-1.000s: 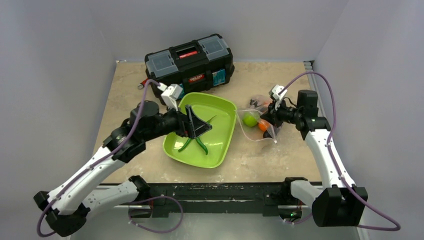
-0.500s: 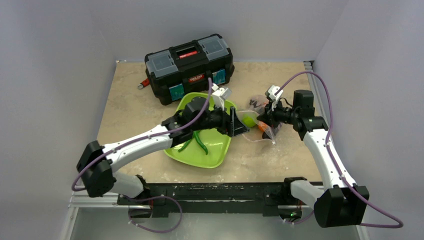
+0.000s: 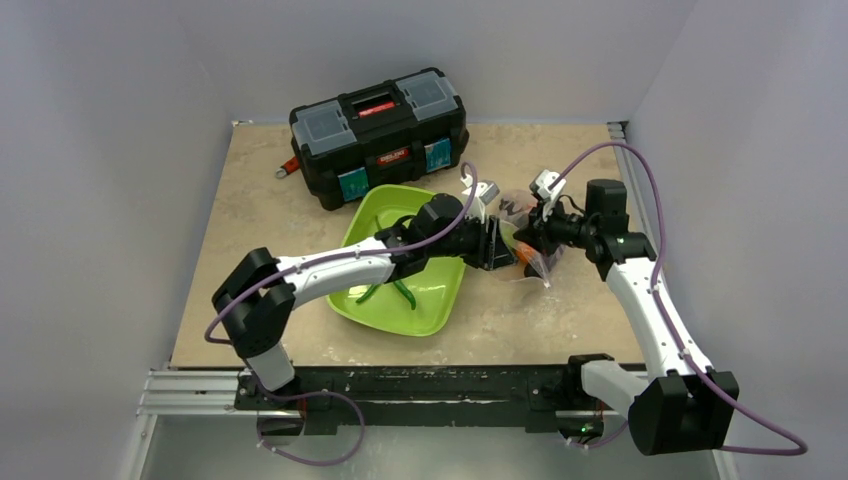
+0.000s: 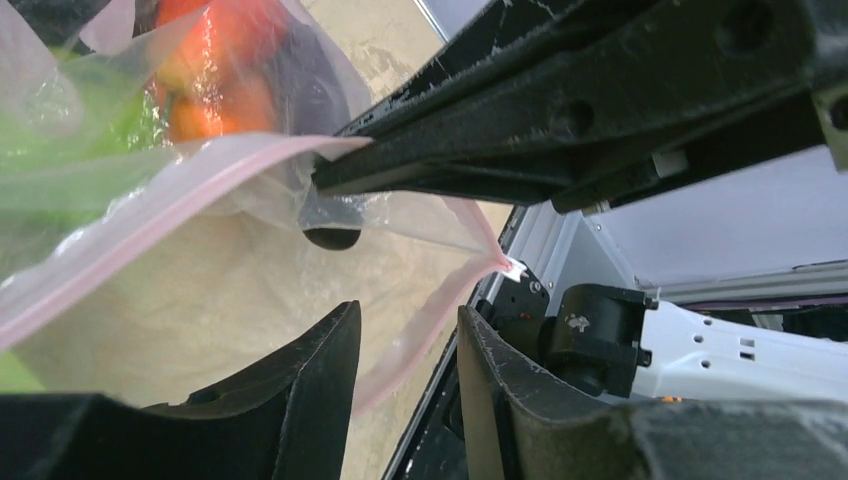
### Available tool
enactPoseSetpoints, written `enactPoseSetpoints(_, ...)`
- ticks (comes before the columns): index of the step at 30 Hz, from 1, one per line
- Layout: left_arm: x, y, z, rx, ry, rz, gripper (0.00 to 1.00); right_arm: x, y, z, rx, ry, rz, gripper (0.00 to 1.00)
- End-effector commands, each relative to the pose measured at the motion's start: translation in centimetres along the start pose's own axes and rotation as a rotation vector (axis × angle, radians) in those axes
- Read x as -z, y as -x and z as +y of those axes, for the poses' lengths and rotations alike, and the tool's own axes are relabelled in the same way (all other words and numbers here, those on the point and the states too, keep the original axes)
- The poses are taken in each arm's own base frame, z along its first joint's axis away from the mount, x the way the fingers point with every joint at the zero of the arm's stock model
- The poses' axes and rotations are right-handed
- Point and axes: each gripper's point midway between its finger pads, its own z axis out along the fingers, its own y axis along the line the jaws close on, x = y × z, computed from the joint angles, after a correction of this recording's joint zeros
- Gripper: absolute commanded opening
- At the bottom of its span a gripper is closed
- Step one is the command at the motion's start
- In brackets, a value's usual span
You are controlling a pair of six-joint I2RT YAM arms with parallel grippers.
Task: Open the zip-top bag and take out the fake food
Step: Pick up the fake vegetable from the zipper food storage bag.
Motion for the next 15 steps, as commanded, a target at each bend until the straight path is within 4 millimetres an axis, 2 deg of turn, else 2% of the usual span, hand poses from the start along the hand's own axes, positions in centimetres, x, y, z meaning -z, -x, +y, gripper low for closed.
enactPoseSetpoints(1,-1.4,2.7,-1.1,-0.031,-0.03,-0.073,0.39,0.5,2.9,-0.1,0.045,-0.001,-0.06,0.0)
enactPoseSetpoints(7,-3.6,1.5,0.4,0.043,0.0,-0.059,0.4,0.6,4.1,-0.3,0.011,-0.004,-0.077,0.0)
enactPoseSetpoints(15,-5.0,1.3,2.2,0.105,0.067,-0.097,0.5,-0.4,6.2,-0.2,-0.085,0.004,-0.112,0.0)
